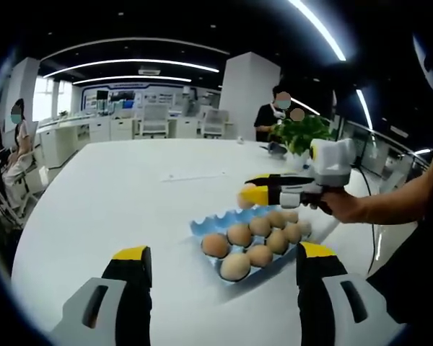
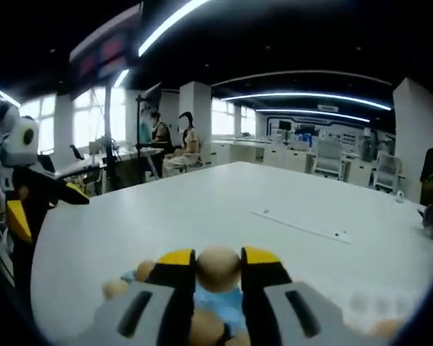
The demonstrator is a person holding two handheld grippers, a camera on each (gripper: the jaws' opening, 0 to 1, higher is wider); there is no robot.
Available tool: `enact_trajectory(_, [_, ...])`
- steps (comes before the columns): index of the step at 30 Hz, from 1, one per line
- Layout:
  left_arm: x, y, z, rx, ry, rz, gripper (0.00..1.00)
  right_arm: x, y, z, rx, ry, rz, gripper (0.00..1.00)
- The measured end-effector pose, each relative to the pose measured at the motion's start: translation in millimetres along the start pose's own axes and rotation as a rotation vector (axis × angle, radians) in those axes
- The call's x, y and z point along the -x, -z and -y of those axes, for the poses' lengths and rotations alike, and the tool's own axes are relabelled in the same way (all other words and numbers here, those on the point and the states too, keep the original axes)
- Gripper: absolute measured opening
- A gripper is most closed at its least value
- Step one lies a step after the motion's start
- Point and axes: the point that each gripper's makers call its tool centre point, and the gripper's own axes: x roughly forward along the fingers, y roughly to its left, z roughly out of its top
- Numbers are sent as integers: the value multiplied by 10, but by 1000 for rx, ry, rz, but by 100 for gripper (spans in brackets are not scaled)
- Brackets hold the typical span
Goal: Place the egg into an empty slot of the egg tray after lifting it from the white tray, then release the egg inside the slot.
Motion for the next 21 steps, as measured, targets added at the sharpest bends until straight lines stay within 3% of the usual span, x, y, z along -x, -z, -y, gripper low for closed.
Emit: enact_trajectory(21, [8,56,-32,9,-4,-10,83,-487,186,-427,-3,-104,-78,24])
